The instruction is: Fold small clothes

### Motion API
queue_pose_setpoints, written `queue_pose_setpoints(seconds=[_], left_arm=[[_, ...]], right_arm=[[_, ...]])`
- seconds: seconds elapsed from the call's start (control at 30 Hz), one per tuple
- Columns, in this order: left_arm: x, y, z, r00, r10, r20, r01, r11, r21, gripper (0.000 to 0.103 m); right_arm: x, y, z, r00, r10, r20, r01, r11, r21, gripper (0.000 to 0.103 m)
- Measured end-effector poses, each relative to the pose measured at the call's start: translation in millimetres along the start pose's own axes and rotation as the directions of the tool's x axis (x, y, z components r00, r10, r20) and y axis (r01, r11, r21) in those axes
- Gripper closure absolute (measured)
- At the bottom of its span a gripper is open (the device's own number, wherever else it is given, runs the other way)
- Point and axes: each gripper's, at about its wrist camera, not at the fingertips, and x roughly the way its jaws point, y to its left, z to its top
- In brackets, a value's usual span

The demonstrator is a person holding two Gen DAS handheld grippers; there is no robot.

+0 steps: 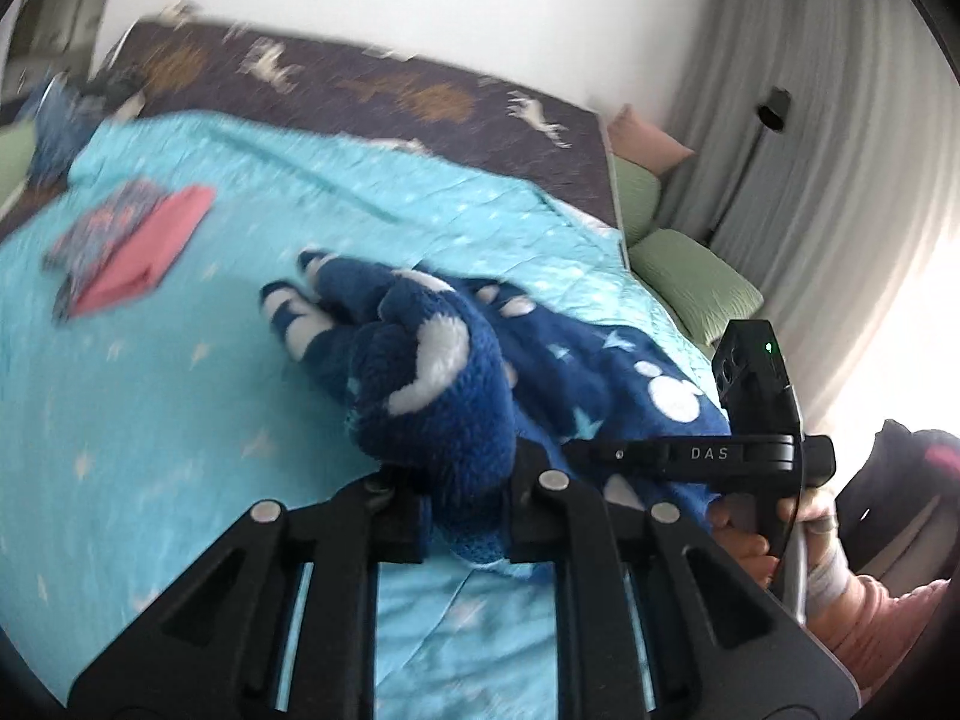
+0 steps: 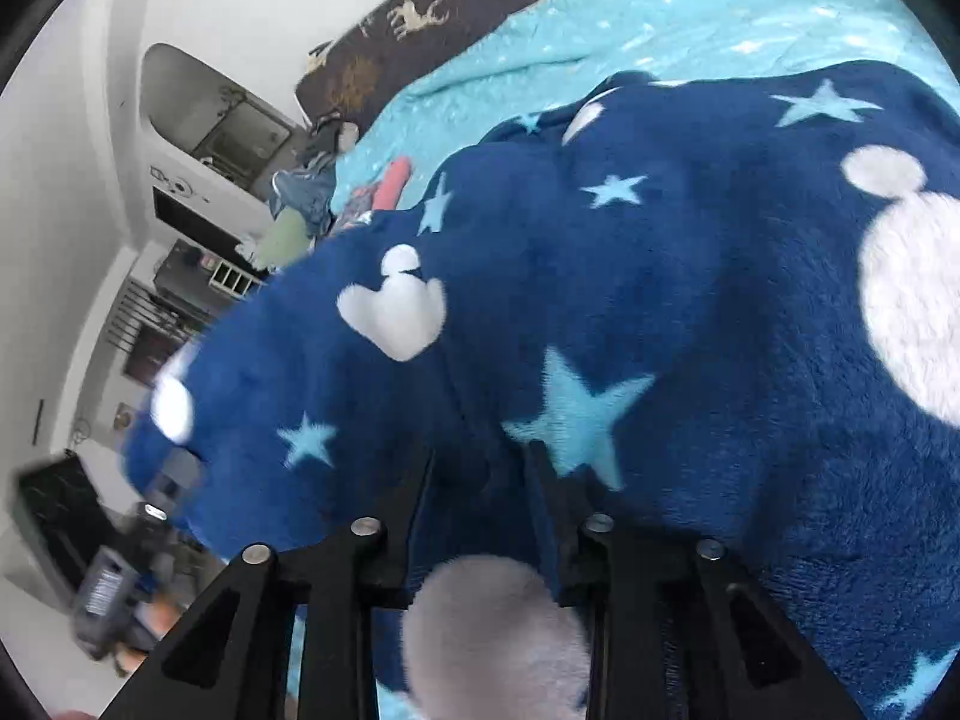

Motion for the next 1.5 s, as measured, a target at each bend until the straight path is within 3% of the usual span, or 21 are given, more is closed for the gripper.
queue_pose_setpoints(seconds=[0.07, 0.13, 0.2, 0.3, 0.37, 0.6, 0.8, 1.0, 1.17, 1.3, 1.5], left_arm=[[2.9, -17.4, 9.8, 1.0, -0.015, 0.009, 0.015, 0.999, 0.049, 0.086], [5.5, -31.1, 17.4, 0.999, -0.047, 0.013, 0.046, 0.996, 0.078, 0.086], [10.6, -47.6, 22.9, 0.997, -0.081, 0.013, 0.078, 0.989, 0.122, 0.086], [20.7, -67.6, 25.3, 0.992, -0.124, 0.001, 0.122, 0.979, 0.161, 0.086], [28.9, -81.7, 24.6, 0.988, -0.153, -0.016, 0.153, 0.971, 0.184, 0.086], [45.5, -119.3, 11.7, 0.97, -0.231, -0.078, 0.243, 0.936, 0.253, 0.086], [48.4, -141.1, 1.2, 0.958, -0.264, -0.112, 0.285, 0.911, 0.297, 0.086], [54.8, -155.5, -10.2, 0.949, -0.278, -0.148, 0.312, 0.893, 0.324, 0.086], [58.2, -165.1, -15.5, 0.937, -0.303, -0.174, 0.346, 0.875, 0.338, 0.086], [56.1, -172.0, -17.7, 0.941, -0.297, -0.164, 0.337, 0.867, 0.368, 0.086], [57.9, -173.0, -15.6, 0.937, -0.3, -0.18, 0.347, 0.865, 0.362, 0.086]], right_arm=[[-13.5, 1.0, 2.0, 1.0, -0.006, 0.025, 0.005, 1.0, 0.027, 0.074], [-31.6, 12.5, -0.8, 0.996, -0.039, 0.079, 0.041, 0.999, -0.018, 0.068], [-41.9, 24.2, -7.1, 0.982, -0.147, 0.12, 0.156, 0.985, -0.075, 0.062], [-63.9, 25.6, -18.8, 0.943, -0.276, 0.186, 0.301, 0.946, -0.118, 0.059], [-80.9, 20.0, -24.1, 0.93, -0.302, 0.21, 0.33, 0.936, -0.119, 0.054], [-121.1, -10.5, -36.9, 0.904, -0.368, 0.22, 0.392, 0.917, -0.078, 0.052], [-131.9, -36.6, -40.1, 0.926, -0.339, 0.166, 0.344, 0.939, 0.001, 0.052], [-143.9, -45.8, -33.2, 0.943, -0.286, 0.169, 0.28, 0.958, 0.06, 0.052], [-167.5, -54.8, -34.2, 0.969, -0.151, 0.195, 0.127, 0.983, 0.13, 0.052], [-181.9, -63.0, -33.8, 0.975, 0.017, 0.223, -0.063, 0.977, 0.203, 0.051], [-186.0, -72.0, -26.5, 0.983, 0.037, 0.179, -0.088, 0.955, 0.285, 0.043]])
